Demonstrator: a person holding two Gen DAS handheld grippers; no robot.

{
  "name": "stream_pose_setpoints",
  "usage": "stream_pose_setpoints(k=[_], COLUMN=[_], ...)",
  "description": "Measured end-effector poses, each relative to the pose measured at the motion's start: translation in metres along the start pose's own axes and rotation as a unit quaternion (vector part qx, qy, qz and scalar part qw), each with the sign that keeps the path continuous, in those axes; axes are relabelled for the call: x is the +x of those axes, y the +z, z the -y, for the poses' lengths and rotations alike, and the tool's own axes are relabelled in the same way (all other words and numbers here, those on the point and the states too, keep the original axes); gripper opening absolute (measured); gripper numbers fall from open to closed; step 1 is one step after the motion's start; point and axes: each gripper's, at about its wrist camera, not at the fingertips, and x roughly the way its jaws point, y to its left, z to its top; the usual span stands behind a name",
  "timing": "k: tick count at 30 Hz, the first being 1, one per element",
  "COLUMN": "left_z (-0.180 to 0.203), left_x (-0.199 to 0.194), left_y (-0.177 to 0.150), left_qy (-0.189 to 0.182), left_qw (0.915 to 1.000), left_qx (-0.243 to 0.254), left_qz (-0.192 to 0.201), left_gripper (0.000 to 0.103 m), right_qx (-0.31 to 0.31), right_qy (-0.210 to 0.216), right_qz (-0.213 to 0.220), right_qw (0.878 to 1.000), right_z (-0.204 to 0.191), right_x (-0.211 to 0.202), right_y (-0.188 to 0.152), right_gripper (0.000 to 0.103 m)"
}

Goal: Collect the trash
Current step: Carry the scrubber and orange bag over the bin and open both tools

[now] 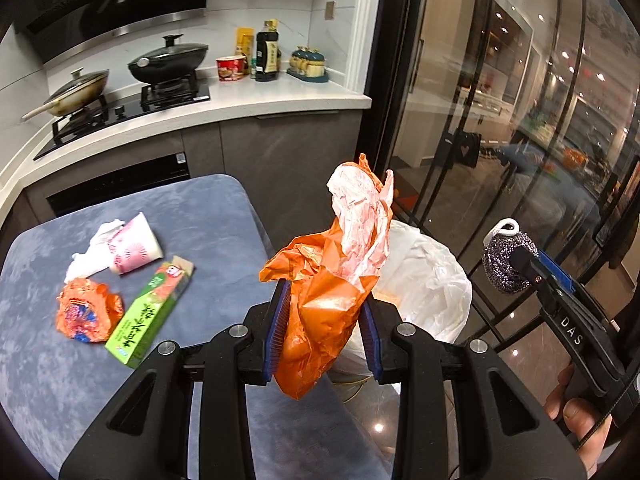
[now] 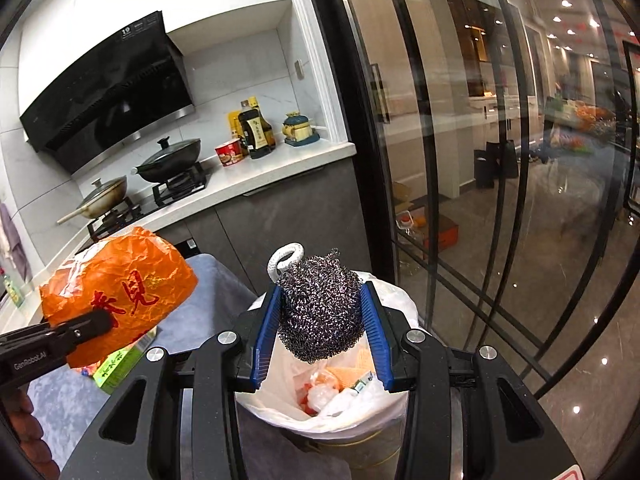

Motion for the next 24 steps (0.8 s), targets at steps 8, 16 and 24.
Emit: stream_pose_setpoints(k=[8, 16, 24], left_z=[0.02, 0.037, 0.045], left_x=[0.033, 0.067, 0.085], left_y=[0.001, 0.002, 0.004], left_qy=[-0.004, -0.005, 0.002], left_qw=[0.9996, 0.9988, 0.998], left_qx=[0.016, 0.027, 0.032], left_qz=[-0.022, -0.041, -0.053], left_gripper=[0.032, 0.032, 0.035], right_qx=[0.011, 0.014, 0.012], right_qy=[-0.004, -0.006, -0.009], right_qz=[-0.019, -0.047, -0.061], right_qw=[1.0, 0.999, 0.998], right_z=[0.012, 0.016, 0.016], right_x=[0.022, 0.049, 0.066], right_y=[-0.005, -0.015, -0.021], right_gripper=[0.039, 0.039, 0.041])
